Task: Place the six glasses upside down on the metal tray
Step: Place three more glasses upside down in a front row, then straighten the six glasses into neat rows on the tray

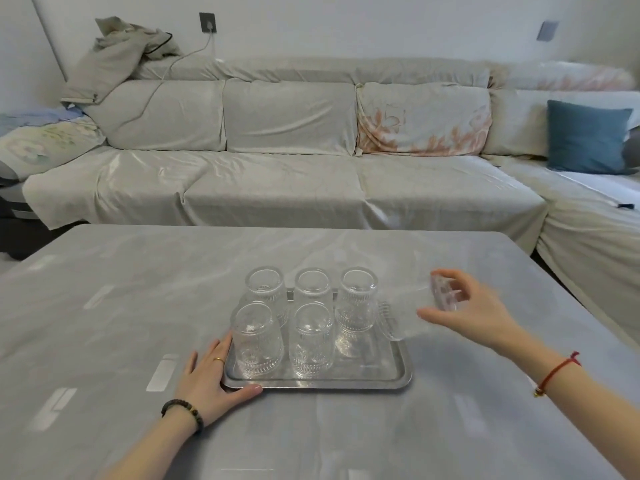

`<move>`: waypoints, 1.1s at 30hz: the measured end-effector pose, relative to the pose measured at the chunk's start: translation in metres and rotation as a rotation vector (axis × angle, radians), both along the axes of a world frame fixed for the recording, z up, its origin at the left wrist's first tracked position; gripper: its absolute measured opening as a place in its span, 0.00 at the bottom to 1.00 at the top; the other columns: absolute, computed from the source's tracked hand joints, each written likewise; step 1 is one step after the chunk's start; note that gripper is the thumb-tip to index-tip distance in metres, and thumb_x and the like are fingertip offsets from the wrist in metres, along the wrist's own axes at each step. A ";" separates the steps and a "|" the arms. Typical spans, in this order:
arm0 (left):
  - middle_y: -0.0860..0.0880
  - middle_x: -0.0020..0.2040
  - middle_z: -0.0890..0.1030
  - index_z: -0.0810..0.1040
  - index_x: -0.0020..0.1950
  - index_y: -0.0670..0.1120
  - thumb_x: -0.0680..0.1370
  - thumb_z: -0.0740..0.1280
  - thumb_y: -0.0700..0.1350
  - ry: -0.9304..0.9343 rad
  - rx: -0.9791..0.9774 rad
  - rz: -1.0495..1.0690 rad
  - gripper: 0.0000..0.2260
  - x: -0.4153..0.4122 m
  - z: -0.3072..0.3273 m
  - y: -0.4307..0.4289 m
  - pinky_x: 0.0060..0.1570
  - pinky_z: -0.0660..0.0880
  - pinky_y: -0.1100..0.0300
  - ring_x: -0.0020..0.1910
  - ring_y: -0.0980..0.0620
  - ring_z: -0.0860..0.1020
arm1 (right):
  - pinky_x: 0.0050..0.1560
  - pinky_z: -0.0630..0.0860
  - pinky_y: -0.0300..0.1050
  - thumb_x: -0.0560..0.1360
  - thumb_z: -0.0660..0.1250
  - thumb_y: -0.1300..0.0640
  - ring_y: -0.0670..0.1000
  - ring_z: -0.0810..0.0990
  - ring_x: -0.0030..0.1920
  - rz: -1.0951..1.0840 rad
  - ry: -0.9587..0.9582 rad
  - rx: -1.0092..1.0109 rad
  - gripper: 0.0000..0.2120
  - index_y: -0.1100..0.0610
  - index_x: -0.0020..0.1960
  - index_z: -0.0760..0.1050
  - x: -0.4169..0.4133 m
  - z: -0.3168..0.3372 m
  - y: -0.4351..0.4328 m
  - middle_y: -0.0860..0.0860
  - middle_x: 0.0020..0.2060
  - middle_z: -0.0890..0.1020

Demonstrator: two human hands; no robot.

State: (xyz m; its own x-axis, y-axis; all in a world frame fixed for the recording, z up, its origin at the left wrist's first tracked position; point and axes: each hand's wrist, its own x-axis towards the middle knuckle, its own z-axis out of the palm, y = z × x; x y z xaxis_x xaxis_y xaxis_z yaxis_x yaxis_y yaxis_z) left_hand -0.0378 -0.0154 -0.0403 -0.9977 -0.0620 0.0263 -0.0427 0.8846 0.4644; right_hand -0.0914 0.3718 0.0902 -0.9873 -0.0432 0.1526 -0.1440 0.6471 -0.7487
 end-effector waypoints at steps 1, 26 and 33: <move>0.54 0.75 0.57 0.46 0.73 0.53 0.61 0.63 0.73 -0.004 -0.001 0.004 0.49 0.001 0.000 0.001 0.74 0.43 0.52 0.74 0.55 0.51 | 0.43 0.69 0.36 0.58 0.79 0.51 0.44 0.74 0.45 0.031 0.006 0.052 0.32 0.49 0.58 0.70 0.003 0.004 -0.007 0.48 0.48 0.75; 0.50 0.75 0.58 0.50 0.73 0.49 0.68 0.70 0.58 0.075 0.354 0.055 0.42 0.010 0.005 -0.003 0.74 0.49 0.51 0.73 0.52 0.56 | 0.70 0.60 0.45 0.67 0.74 0.55 0.51 0.65 0.68 0.108 0.168 0.149 0.35 0.57 0.69 0.61 0.021 -0.048 -0.091 0.53 0.66 0.68; 0.54 0.68 0.64 0.56 0.71 0.51 0.66 0.75 0.46 0.224 0.699 0.077 0.39 -0.001 0.038 0.015 0.66 0.59 0.59 0.67 0.56 0.63 | 0.47 0.74 0.35 0.68 0.71 0.61 0.44 0.77 0.47 0.100 0.170 -0.226 0.21 0.42 0.53 0.69 0.069 -0.075 -0.145 0.42 0.48 0.76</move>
State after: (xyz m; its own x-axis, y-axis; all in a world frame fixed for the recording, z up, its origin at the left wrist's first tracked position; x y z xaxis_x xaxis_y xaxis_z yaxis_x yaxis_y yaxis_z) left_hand -0.0393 -0.0004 -0.0024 -0.9653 -0.2082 0.1578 0.0695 0.3774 0.9234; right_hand -0.0222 0.2272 0.0151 -0.9395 -0.0848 0.3318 -0.3338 0.4433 -0.8319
